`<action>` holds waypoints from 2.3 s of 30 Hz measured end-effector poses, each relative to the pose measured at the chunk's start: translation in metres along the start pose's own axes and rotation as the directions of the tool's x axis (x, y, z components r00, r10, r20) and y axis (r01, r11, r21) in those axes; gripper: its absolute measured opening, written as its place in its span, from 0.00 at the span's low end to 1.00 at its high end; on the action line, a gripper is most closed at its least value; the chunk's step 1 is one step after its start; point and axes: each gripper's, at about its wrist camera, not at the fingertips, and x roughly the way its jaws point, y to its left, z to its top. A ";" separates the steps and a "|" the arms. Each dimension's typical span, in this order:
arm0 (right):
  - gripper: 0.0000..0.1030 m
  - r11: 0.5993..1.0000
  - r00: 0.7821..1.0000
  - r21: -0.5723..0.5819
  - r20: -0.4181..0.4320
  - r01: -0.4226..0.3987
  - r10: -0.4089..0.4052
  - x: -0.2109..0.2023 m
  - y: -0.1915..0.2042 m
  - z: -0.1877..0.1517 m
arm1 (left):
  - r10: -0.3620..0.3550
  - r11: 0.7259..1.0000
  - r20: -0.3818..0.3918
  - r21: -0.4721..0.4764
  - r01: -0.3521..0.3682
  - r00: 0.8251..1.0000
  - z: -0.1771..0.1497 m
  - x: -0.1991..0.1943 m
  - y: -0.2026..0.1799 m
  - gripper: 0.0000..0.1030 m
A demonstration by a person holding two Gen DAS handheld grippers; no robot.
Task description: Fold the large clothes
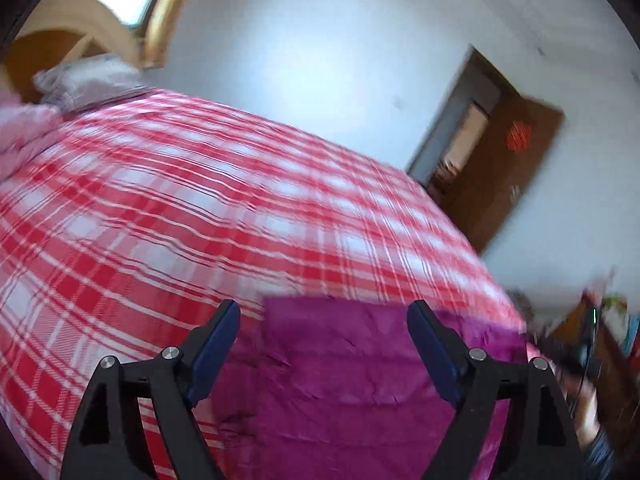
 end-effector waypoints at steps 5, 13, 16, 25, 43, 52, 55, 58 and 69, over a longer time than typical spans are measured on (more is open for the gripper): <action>0.07 0.999 0.999 0.046 -0.038 0.027 -0.026 0.030 -0.004 -0.001 | 0.014 0.992 -0.092 0.124 -0.002 0.996 -0.036 0.046 -0.045 0.83; 0.34 0.990 0.988 0.012 -0.070 0.137 -0.136 0.050 -0.003 -0.011 | 0.257 0.953 -0.138 0.202 -0.226 0.957 -0.065 0.104 -0.040 0.83; 0.82 0.970 0.973 -0.080 0.056 0.228 -0.224 0.026 0.023 -0.017 | 0.259 0.956 -0.140 0.181 -0.232 0.956 -0.066 0.106 -0.034 0.83; 0.80 0.916 0.999 -0.400 -0.029 0.008 -0.022 0.041 0.127 -0.064 | 0.262 0.929 -0.034 0.281 -0.242 0.964 -0.050 0.089 -0.090 0.83; 0.81 0.937 0.984 -0.325 -0.077 0.125 -0.158 0.109 0.100 -0.075 | 0.331 0.915 -0.138 0.290 -0.281 0.934 -0.070 0.145 -0.067 0.84; 0.85 0.918 0.975 -0.363 -0.085 0.160 -0.204 0.121 0.103 -0.080 | 0.384 0.880 -0.040 0.318 -0.353 0.922 -0.047 0.128 -0.072 0.84; 0.85 0.920 0.975 -0.359 -0.090 0.156 -0.201 0.122 0.102 -0.081 | 0.421 0.880 -0.106 0.287 -0.378 0.901 -0.047 0.147 -0.050 0.84; 0.86 0.921 0.976 -0.356 -0.092 0.155 -0.200 0.122 0.101 -0.081 | 0.382 0.913 -0.151 0.216 -0.346 0.912 -0.048 0.153 -0.034 0.87; 0.87 0.918 0.972 -0.360 -0.098 0.168 -0.216 0.125 0.102 -0.083 | 0.377 0.921 -0.205 0.182 -0.343 0.903 -0.054 0.167 -0.024 0.99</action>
